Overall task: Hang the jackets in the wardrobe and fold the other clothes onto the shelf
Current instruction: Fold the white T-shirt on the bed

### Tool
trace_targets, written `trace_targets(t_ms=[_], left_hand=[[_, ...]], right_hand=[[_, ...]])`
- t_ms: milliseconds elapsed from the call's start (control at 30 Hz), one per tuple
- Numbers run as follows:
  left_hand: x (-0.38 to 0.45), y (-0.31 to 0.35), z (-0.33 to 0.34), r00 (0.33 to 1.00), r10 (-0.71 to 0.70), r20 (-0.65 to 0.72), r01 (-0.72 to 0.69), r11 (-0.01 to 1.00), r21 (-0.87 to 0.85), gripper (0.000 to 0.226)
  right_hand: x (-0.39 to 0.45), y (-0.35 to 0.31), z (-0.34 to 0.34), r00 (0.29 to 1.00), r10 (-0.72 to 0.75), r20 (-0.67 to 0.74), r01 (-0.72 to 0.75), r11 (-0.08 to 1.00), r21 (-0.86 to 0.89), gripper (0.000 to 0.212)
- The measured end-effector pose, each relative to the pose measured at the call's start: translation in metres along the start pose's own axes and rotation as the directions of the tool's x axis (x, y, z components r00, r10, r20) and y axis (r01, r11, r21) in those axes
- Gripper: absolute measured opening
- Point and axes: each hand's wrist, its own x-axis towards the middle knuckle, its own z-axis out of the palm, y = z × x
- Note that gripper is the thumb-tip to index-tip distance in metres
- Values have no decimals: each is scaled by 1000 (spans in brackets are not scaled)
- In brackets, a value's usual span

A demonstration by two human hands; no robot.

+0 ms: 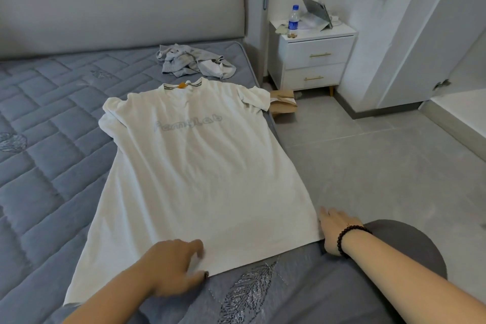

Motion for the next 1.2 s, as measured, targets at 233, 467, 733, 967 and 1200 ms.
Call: trace_targets(t_ms=[233,467,733,967,1200], left_hand=[[96,5,-26,950,-40,-309,-40,968,-247,39],[205,0,-42,941,-110,-320,75,990,-121,58],[309,-36,-65,911,-217,-350,229,973,-6,70],[318,-41,-55,889,-190,-416,224,974,34,70],[318,-42,-54,886,-162,-434,192,981,25,69]], right_hand=[[34,-33,-23,901,-202,-384,309,921,238,69],[104,-83,-55,830,-364,-423,448,886,118,58],[185,-57,-78,775,-250,-580,506,796,333,43],[303,-71,-186,856,253,-451,358,341,869,21],[384,-61,-262,867,245,-433,297,445,845,38]])
